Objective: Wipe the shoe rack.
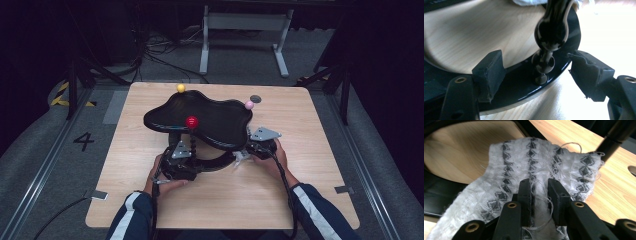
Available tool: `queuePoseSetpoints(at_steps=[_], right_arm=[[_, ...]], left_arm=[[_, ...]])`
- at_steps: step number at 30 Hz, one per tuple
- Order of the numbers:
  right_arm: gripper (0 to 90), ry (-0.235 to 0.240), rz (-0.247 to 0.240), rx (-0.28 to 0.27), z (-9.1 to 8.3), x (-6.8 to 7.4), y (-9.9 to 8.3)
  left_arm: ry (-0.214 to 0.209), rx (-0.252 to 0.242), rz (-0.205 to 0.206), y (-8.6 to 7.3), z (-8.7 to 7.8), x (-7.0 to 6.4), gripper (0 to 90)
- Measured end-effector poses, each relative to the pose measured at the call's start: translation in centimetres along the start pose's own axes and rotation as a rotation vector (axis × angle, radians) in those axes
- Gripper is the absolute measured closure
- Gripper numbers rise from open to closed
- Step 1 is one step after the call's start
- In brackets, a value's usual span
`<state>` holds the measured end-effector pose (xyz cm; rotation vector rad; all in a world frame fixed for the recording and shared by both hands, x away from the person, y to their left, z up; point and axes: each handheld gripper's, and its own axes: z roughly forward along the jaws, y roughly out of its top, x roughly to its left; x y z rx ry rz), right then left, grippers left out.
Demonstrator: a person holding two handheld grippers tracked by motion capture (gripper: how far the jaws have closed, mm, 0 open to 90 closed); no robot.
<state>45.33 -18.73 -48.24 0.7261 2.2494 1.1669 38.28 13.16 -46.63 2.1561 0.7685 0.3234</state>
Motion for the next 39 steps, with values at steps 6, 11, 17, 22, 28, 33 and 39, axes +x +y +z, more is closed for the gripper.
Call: queuePoseSetpoints(at_steps=[6, 11, 17, 22, 28, 33, 39], right_arm=[[73.1, 0.029, -0.010, 0.011, 0.0, 0.4, 0.1], [73.2, 0.040, -0.046, 0.004, -0.3, 1.0, 0.0], [73.1, 0.042, -0.049, 0.002, -0.6, 1.4, -0.1], [74.3, 0.061, -0.063, 0.000, -0.8, 2.2, -0.1], [75.5, 0.120, -0.103, -0.002, -1.1, 4.9, 0.5], [76.0, 0.155, -0.129, -0.008, -1.1, 6.5, 0.9], [76.3, 0.147, -0.137, -0.009, -1.0, 6.4, 0.9]], left_arm=[[0.009, -0.026, 0.017, 0.4, -0.8, -0.3, 34.9], [-0.007, -0.063, 0.054, 0.8, -1.1, -1.2, 54.1], [0.023, -0.075, 0.035, 0.7, -1.5, -1.0, 69.2], [0.018, -0.075, 0.050, 0.8, -1.6, -1.1, 73.3], [-0.005, -0.064, 0.075, 1.0, -1.6, -1.5, 74.0], [-0.031, -0.074, 0.083, 1.2, -1.3, -2.7, 74.0], [-0.045, -0.072, 0.074, 1.3, -1.2, -3.1, 74.3]])
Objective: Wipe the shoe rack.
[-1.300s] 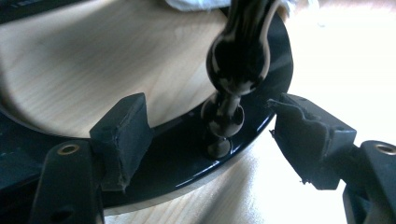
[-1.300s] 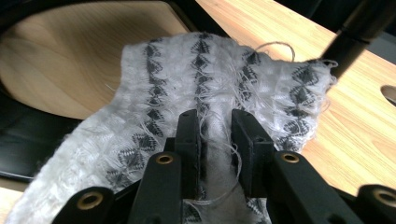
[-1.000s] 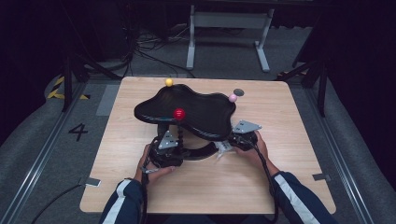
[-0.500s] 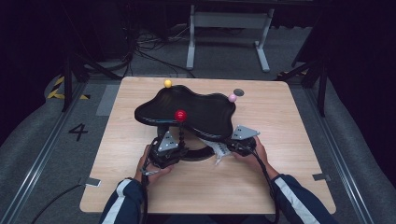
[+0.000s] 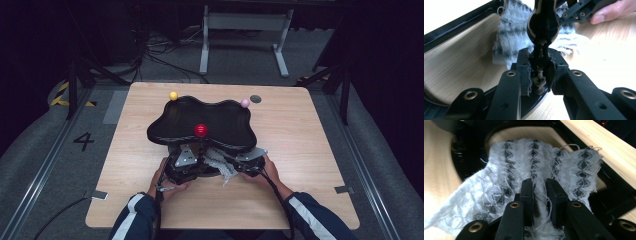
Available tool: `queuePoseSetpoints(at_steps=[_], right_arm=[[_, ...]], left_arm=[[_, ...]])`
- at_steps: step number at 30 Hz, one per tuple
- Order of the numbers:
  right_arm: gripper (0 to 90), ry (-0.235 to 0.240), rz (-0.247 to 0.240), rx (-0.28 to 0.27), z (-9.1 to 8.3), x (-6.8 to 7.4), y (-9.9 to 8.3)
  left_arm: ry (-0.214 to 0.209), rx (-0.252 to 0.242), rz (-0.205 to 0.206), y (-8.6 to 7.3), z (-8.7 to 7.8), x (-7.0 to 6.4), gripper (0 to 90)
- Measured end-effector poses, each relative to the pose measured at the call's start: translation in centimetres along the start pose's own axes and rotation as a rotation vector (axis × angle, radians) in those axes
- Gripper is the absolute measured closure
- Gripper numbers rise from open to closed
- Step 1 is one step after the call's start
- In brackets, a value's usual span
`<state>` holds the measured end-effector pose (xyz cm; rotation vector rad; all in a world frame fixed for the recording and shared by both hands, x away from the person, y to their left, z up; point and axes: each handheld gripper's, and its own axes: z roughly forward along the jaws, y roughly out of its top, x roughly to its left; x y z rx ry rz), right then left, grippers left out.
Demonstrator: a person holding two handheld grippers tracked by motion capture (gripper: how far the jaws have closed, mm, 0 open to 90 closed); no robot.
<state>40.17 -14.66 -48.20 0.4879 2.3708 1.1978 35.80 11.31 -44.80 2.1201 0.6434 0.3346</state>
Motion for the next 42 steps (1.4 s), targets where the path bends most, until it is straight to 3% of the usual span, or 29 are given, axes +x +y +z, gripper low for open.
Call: queuePoseSetpoints(at_steps=[2, 6, 7, 9, 17, 19, 22, 23, 25, 26, 29, 30, 31, 32, 34, 35, 37, 38, 39, 40, 42], right_arm=[[76.3, -0.040, 0.001, 0.011, 0.0, -0.6, -0.2], [76.2, -0.080, 0.061, 0.018, -0.3, -2.0, -0.7], [76.2, -0.082, 0.062, 0.018, -0.4, -2.2, -0.8], [76.6, -0.089, 0.051, 0.020, -0.4, -2.0, -0.8], [76.9, 0.004, 0.018, 0.003, -0.3, 0.0, -0.2], [76.8, 0.018, -0.005, 0.006, -0.3, 0.5, 0.1], [76.8, 0.030, -0.006, 0.004, -0.2, 1.0, 0.3], [76.8, 0.014, -0.024, 0.008, -0.1, 1.0, 0.3], [76.4, 0.034, -0.010, 0.005, -0.2, 0.9, 0.3], [76.5, 0.027, -0.010, 0.005, -0.2, 0.8, 0.3], [76.6, -0.017, 0.001, 0.016, -0.1, 0.2, 0.1], [76.8, -0.056, 0.027, 0.021, -0.1, -0.5, -0.2], [76.8, -0.056, 0.027, 0.021, -0.1, -0.5, -0.2], [76.8, -0.080, 0.045, 0.026, -0.1, -0.9, -0.3], [76.7, -0.110, 0.046, 0.027, -0.2, -1.9, -0.6], [76.7, -0.105, 0.021, 0.008, -0.1, -2.4, -0.8], [76.7, -0.115, 0.056, 0.018, -0.3, -2.5, -0.9], [76.8, -0.116, 0.058, 0.017, -0.4, -2.5, -0.9], [77.1, -0.124, 0.091, 0.033, -0.5, -2.4, -0.9], [77.2, -0.114, 0.065, 0.019, -0.4, -2.4, -0.9], [77.2, -0.095, 0.076, 0.030, -0.5, -1.9, -0.8]], left_arm=[[-0.002, -0.005, 0.005, 0.0, 0.1, -0.1, 74.4], [-0.012, -0.001, -0.018, 0.1, 0.4, -0.4, 74.5], [-0.014, 0.002, 0.002, 0.2, 0.4, -0.4, 74.5], [-0.018, -0.007, -0.012, 0.2, 0.6, -0.6, 74.5], [-0.025, -0.003, 0.012, 0.4, 0.8, -0.6, 74.4], [-0.027, -0.010, -0.017, 0.4, 1.0, -0.9, 74.3], [-0.029, -0.005, 0.002, 0.5, 1.0, -0.9, 74.2], [-0.032, -0.006, 0.000, 0.4, 1.1, -0.9, 74.2], [-0.036, -0.010, -0.018, 0.4, 1.2, -1.0, 74.2], [-0.035, -0.006, 0.000, 0.4, 1.2, -0.9, 74.2], [-0.043, 0.000, -0.006, 0.5, 1.5, -1.3, 74.3], [-0.048, 0.030, 0.039, 0.5, 1.7, -1.2, 74.2], [-0.048, 0.030, 0.039, 0.5, 1.7, -1.2, 74.0], [-0.053, 0.010, 0.007, 0.5, 1.9, -1.5, 74.0], [-0.056, 0.032, 0.035, 0.6, 1.9, -1.5, 74.2], [-0.055, 0.040, 0.057, 0.7, 1.9, -1.4, 74.2], [-0.061, 0.014, 0.029, 0.7, 2.1, -1.6, 74.3], [-0.060, 0.012, 0.029, 0.7, 2.1, -1.6, 74.3], [-0.056, 0.027, 0.038, 0.7, 2.1, -1.6, 74.3], [-0.055, 0.029, 0.036, 0.8, 2.1, -1.6, 74.4], [-0.056, 0.016, 0.020, 0.8, 2.3, -1.7, 74.5]])
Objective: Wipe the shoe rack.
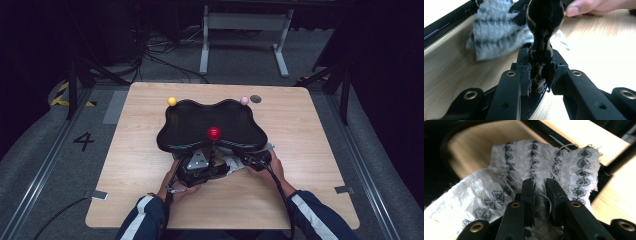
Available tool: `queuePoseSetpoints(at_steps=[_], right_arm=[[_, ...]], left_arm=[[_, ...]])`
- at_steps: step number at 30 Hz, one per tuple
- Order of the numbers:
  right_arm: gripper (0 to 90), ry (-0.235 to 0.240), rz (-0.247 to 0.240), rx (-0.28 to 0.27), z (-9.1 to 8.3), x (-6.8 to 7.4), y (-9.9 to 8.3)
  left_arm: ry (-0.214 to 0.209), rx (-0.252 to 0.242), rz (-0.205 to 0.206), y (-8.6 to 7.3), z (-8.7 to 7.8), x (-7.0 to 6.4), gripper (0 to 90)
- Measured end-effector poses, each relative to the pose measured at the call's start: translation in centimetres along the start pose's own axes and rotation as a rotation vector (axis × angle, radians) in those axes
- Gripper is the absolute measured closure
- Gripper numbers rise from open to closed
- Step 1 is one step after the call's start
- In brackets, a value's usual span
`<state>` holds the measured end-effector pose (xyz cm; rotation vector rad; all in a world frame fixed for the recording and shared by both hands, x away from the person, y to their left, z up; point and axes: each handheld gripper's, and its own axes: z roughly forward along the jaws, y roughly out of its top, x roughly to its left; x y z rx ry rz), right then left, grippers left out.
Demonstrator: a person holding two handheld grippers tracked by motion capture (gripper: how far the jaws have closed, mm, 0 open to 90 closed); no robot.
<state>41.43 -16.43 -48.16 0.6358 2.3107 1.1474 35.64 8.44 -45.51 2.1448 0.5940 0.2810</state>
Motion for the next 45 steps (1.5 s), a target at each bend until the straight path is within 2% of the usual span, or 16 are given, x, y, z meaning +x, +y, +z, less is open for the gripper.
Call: queuePoseSetpoints(at_steps=[6, 14, 16, 17, 19, 21, 25, 26, 28, 31, 36, 37, 38, 39, 40, 45], right_arm=[[77.0, 0.088, -0.048, -0.020, -0.2, 1.8, 0.4], [77.6, 0.091, -0.066, -0.010, -0.5, 3.8, 0.8], [77.7, 0.089, -0.073, -0.009, -0.5, 3.9, 0.8], [77.7, 0.076, -0.122, -0.023, -0.4, 3.7, 0.9], [77.8, 0.081, -0.122, -0.018, -0.5, 3.9, 1.0], [77.8, 0.072, -0.114, -0.007, -0.7, 4.0, 1.0], [77.8, 0.052, -0.101, -0.005, -0.6, 3.2, 0.6], [77.8, 0.017, -0.123, 0.000, -0.5, 2.8, 0.4], [77.9, -0.009, -0.084, -0.005, -0.6, 1.9, 0.0], [77.9, -0.079, -0.034, 0.003, -0.7, -0.2, -0.8], [77.9, -0.102, -0.023, 0.002, -0.7, -1.0, -1.0], [77.9, -0.102, -0.022, 0.003, -0.7, -1.0, -1.0], [77.8, -0.105, -0.006, -0.006, -0.7, -1.1, -1.0], [77.8, -0.105, -0.006, -0.006, -0.7, -1.1, -1.0], [77.8, -0.112, -0.003, -0.002, -0.7, -1.2, -1.0], [77.8, -0.126, 0.023, 0.004, -0.5, -2.0, -1.1]], left_arm=[[-0.001, 0.003, 0.008, 0.0, 0.0, 0.0, 74.2], [0.002, 0.028, 0.028, 0.1, -0.2, 0.1, 74.6], [0.003, 0.029, 0.028, 0.2, -0.2, 0.1, 74.6], [0.003, 0.030, 0.030, 0.2, -0.2, 0.1, 74.6], [-0.006, 0.008, 0.009, 0.1, -0.1, 0.1, 74.7], [-0.008, 0.026, 0.031, 0.1, -0.3, 0.3, 74.7], [-0.010, 0.036, 0.037, 0.1, -0.4, 0.3, 74.7], [-0.011, 0.036, 0.036, 0.1, -0.4, 0.3, 74.7], [-0.015, 0.006, 0.005, 0.0, -0.2, 0.2, 74.6], [-0.012, 0.020, 0.020, 0.0, -0.3, 0.3, 74.6], [-0.017, 0.032, 0.027, -0.1, -0.6, 0.6, 74.6], [-0.019, 0.016, 0.001, -0.2, -0.5, 0.4, 74.6], [-0.017, 0.036, 0.023, -0.2, -0.7, 0.7, 74.6], [-0.018, 0.018, -0.006, -0.3, -0.7, 0.5, 74.6], [-0.015, 0.036, 0.022, -0.3, -0.9, 0.8, 74.6], [-0.006, 0.026, -0.016, -0.6, -1.3, 0.9, 74.6]])
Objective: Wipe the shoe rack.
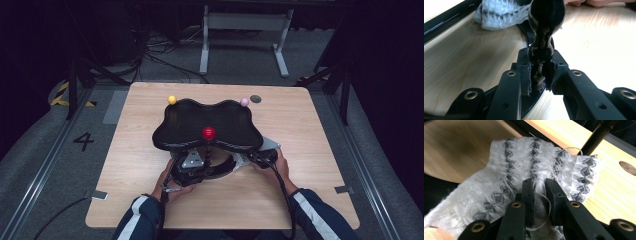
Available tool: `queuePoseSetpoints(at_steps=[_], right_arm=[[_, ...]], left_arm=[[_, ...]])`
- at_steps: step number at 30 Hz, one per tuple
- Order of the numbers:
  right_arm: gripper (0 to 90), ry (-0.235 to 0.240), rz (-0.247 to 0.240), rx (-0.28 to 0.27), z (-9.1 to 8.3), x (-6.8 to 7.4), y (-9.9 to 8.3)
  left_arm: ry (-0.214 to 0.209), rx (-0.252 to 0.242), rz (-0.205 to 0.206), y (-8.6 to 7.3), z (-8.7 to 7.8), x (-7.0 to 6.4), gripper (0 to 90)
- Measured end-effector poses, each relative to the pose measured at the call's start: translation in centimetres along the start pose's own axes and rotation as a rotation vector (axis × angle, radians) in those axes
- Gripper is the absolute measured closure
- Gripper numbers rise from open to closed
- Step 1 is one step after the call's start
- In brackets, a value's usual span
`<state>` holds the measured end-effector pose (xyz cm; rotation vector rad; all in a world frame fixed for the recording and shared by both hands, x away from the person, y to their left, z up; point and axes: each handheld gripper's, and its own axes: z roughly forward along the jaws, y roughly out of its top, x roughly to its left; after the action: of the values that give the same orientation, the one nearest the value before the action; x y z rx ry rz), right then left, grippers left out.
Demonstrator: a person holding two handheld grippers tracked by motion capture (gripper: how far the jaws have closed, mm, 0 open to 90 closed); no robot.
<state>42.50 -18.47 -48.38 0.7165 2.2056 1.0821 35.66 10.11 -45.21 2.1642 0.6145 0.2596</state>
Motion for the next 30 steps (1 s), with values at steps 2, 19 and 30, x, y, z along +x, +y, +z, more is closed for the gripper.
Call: queuePoseSetpoints(at_steps=[2, 19, 30], right_arm=[[77.8, -0.011, -0.006, 0.002, 0.2, -0.1, 0.0], [79.1, -0.020, -0.060, -0.010, 1.6, -1.2, 0.4], [80.4, 0.149, -0.059, -0.017, 1.0, -0.4, 0.6]], left_arm=[[0.006, 0.001, 0.005, -0.1, -0.2, 0.1, 74.5], [0.006, -0.004, -0.033, -0.9, -0.9, 0.8, 73.8], [0.001, -0.004, -0.026, -0.7, -0.5, 0.8, 73.8]])
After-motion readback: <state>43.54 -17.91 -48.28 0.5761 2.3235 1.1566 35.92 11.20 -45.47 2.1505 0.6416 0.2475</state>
